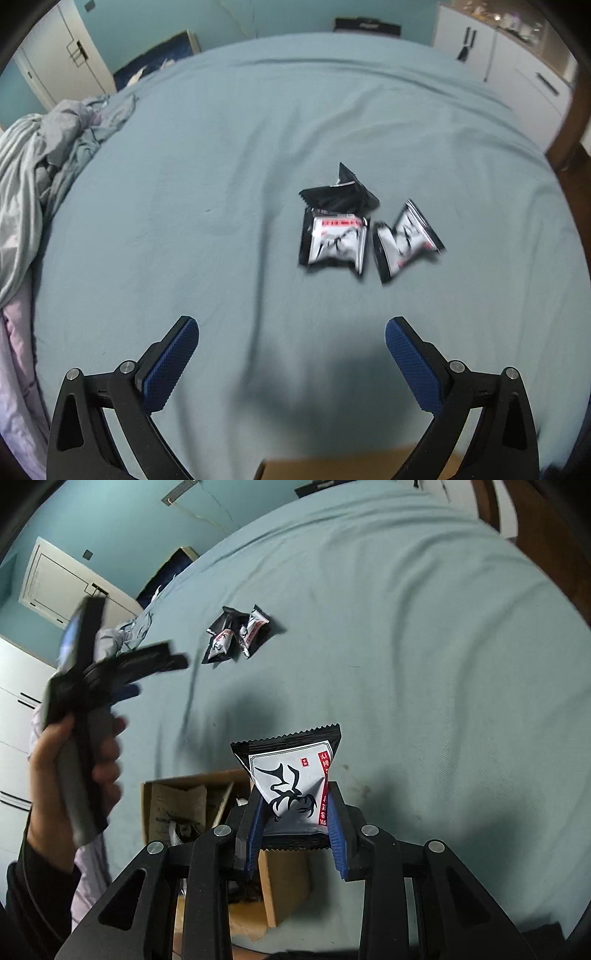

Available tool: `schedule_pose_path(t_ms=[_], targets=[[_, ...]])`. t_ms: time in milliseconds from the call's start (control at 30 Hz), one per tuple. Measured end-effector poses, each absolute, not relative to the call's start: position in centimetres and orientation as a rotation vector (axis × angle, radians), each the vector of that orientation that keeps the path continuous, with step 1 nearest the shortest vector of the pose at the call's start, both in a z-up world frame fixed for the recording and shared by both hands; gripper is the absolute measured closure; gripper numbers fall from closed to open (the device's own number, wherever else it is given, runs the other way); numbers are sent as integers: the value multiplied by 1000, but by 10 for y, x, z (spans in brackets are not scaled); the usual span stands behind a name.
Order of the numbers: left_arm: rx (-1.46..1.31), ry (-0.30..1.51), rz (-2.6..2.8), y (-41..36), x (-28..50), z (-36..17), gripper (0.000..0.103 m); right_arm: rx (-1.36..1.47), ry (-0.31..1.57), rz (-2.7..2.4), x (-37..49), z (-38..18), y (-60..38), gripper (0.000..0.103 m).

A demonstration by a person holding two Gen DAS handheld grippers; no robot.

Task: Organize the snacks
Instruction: 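Grasp a white deer-logo packet with the left gripper while the right gripper carries its packet, then lower both grippers over the box and release both white packets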

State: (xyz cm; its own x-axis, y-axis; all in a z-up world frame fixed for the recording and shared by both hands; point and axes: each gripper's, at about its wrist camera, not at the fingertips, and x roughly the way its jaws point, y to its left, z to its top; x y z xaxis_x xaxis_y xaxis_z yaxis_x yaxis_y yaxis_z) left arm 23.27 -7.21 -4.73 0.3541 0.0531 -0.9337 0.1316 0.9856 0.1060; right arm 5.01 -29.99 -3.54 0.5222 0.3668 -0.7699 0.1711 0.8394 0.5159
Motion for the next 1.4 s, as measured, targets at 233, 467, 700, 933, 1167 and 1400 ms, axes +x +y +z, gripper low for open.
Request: schedule_pose_path(t_ms=[233, 467, 700, 933, 1167, 1400], targets=[[110, 1274, 49, -84, 287, -89, 1, 683, 1059, 204, 85, -51, -316, 74], [-38, 1356, 13, -76, 299, -105, 76, 748, 1072, 155, 93, -73, -341, 74], [-132, 1325, -50, -54, 254, -67, 99, 675, 1069, 109, 94, -71, -338, 74], [-109, 1282, -76, -27, 205, -20, 99, 656, 1036, 84, 90, -52, -319, 74], [-64, 1190, -191, -13, 134, 40, 99, 634, 988, 61, 84, -46, -320, 74], [46, 1147, -410, -34, 41, 52, 99, 595, 925, 39, 65, -32, -320, 74]])
